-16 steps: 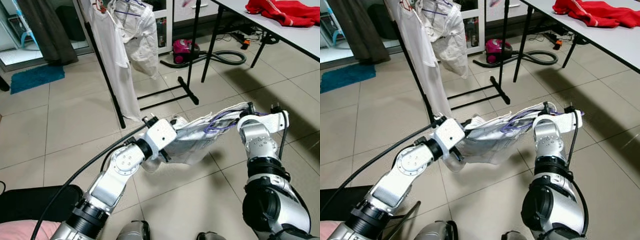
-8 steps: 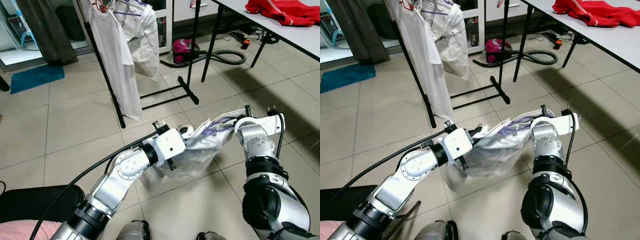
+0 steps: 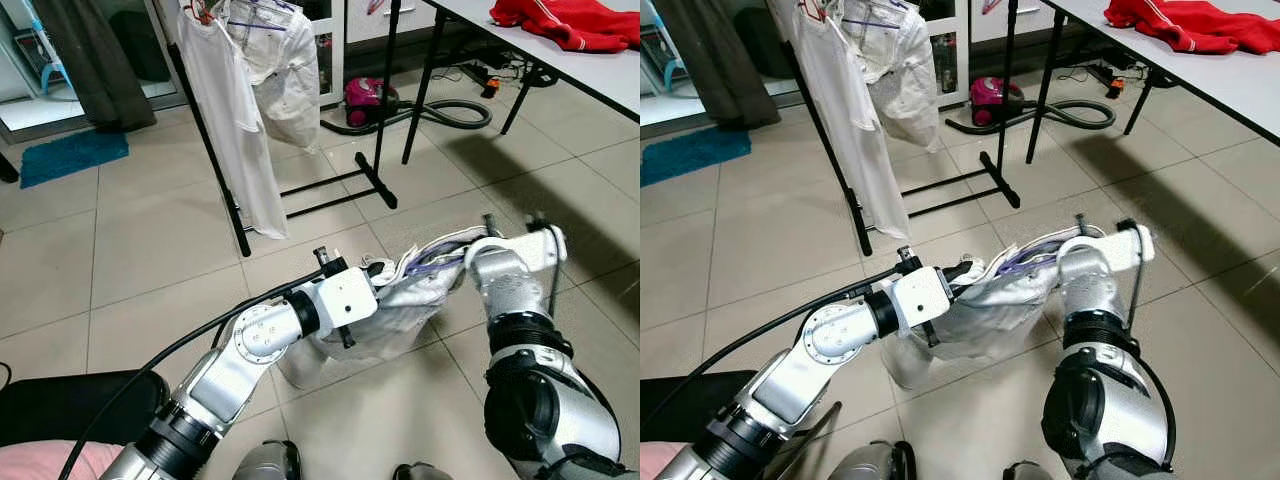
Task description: Hang hanger
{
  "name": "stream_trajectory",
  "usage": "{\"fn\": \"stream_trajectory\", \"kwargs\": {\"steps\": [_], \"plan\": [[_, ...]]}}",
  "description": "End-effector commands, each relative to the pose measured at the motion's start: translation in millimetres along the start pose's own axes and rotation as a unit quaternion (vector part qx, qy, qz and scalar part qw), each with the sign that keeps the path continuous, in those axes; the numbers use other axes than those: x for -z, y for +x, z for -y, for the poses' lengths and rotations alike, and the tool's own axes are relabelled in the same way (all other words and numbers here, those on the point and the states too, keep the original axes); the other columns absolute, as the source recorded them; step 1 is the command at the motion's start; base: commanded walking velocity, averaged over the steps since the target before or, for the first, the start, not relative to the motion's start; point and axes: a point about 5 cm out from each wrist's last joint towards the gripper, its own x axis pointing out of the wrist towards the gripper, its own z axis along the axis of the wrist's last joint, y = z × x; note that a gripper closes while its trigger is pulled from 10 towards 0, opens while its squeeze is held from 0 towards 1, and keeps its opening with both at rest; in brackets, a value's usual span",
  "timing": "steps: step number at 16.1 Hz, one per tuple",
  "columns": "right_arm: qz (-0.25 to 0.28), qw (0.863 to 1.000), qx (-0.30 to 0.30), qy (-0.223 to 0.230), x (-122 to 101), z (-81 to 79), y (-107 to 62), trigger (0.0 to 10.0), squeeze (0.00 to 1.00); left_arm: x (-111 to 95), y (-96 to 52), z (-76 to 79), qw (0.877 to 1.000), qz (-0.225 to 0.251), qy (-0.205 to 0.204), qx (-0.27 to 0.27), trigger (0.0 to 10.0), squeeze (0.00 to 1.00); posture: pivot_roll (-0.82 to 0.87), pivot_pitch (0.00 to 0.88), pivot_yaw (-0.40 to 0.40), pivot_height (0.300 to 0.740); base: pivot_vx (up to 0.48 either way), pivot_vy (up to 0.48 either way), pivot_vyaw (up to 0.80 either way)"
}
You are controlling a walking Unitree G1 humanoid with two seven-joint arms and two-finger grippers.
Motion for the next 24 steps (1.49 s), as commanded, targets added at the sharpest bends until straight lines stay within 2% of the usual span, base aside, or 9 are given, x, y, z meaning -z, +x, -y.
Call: {"fn": "stream_trajectory", "kwargs": {"steps": [1, 5, 7, 9, 11, 16, 21, 23, 24], "plan": [[0.018, 0.998, 0.012, -0.060, -4.0, 4.9, 0.6, 10.0, 0.00, -28.2, 1.8, -10.6, 0.996, 0.071, 0.049, -0.007, 0.0, 0.00, 0.09, 0.078, 0.072, 0.740, 0.000, 0.000, 0.00], [-0.011, 0.995, 0.050, -0.091, 12.1, 26.0, 0.0, 10.0, 0.00, -26.6, 0.8, -17.6, 0.996, 0.063, 0.060, -0.021, 0.0, 0.00, 0.09, 0.072, 0.066, 0.740, 0.000, 0.000, 0.00], [-0.018, 0.996, 0.060, -0.068, 14.9, 33.8, -0.3, 10.0, 0.00, -28.9, 1.6, -17.4, 0.996, 0.069, 0.058, -0.019, 0.0, 0.00, 0.09, 0.072, 0.066, 0.740, 0.000, 0.000, 0.00], [-0.029, 0.997, 0.064, 0.023, 15.5, 32.7, -0.7, 10.0, 0.00, -28.3, 1.5, -11.1, 0.996, 0.070, 0.053, -0.007, 0.0, 0.00, 0.09, 0.074, 0.073, 0.740, 0.000, 0.000, 0.00], [-0.028, 0.998, 0.060, 0.004, 14.2, 29.9, -0.7, 10.0, 0.00, -29.8, 3.2, -7.6, 0.996, 0.075, 0.051, -0.004, 0.0, 0.00, 0.09, 0.074, 0.073, 0.740, 0.000, 0.000, 0.00], [-0.021, 0.996, 0.082, 0.003, 21.0, 30.1, -2.3, 10.0, 0.00, -63.6, 15.1, -4.2, 0.989, 0.143, -0.042, 0.014, 0.0, 0.00, 0.10, 0.058, 0.069, 0.740, 0.000, 0.000, 0.00], [-0.004, 0.994, 0.099, 0.040, 10.2, 31.6, -0.5, 10.0, 0.00, -70.1, 17.8, 5.4, 0.983, 0.138, -0.114, 0.044, 0.1, 0.00, 0.11, 0.060, 0.074, 0.740, 0.000, 0.000, 0.00], [-0.018, 0.988, 0.096, 0.116, 10.1, 28.6, -0.7, 10.0, 0.00, -61.9, 21.1, 2.5, 0.985, 0.101, -0.134, 0.027, 0.2, 0.00, 0.11, 0.062, 0.075, 0.740, 0.000, 0.000, 0.00], [-0.022, 0.984, 0.087, 0.156, 8.2, 25.7, -1.1, 10.0, 0.00, -49.6, 21.1, -1.8, 0.992, 0.065, -0.108, 0.009, 0.0, 0.00, 0.11, 0.062, 0.078, 0.740, 0.000, 0.000, 0.00]]}}
